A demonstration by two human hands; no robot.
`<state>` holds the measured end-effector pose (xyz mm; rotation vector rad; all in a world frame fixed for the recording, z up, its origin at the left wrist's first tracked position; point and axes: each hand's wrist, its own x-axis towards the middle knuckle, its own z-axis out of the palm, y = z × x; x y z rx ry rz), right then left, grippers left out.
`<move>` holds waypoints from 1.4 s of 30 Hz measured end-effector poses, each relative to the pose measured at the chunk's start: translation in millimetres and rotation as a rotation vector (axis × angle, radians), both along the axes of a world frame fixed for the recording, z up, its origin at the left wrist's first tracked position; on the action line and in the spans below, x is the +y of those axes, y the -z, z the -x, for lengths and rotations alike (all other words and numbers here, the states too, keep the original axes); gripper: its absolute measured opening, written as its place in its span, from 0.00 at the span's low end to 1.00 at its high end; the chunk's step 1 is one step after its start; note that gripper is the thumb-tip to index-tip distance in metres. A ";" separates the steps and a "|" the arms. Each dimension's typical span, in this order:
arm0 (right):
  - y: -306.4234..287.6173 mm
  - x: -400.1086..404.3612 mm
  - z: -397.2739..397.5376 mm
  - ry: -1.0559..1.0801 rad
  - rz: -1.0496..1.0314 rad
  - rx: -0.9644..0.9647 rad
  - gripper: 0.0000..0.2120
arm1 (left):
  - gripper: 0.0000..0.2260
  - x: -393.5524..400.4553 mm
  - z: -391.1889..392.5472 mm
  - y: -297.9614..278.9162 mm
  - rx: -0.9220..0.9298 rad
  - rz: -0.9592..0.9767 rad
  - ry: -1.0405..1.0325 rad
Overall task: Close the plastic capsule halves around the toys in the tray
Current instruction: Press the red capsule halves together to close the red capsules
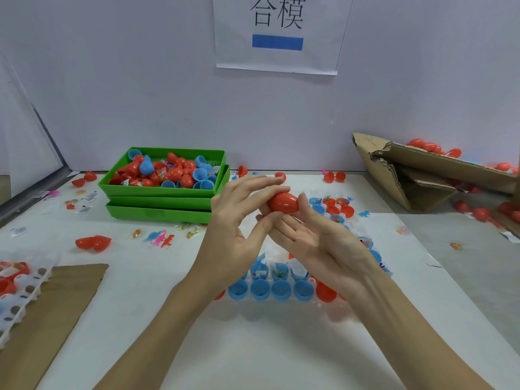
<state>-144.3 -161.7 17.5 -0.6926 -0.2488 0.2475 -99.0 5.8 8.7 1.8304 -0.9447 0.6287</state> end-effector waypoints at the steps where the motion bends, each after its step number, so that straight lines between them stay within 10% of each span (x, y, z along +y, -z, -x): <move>1: 0.3 0.6 0.2 0.003 -0.016 0.005 0.21 | 0.17 -0.6 0.9 0.0 0.003 -0.010 0.005; 27: -0.1 3.1 2.1 0.039 0.018 -0.051 0.18 | 0.15 -0.8 4.0 -7.4 0.253 0.121 0.234; 35: 6.6 7.5 1.3 0.940 1.233 -0.634 0.21 | 0.12 -0.9 -4.4 -4.2 0.740 0.409 0.238; 42: 13.8 10.3 -0.4 1.078 1.373 -0.824 0.27 | 0.19 0.5 -1.8 -5.3 0.970 0.422 0.460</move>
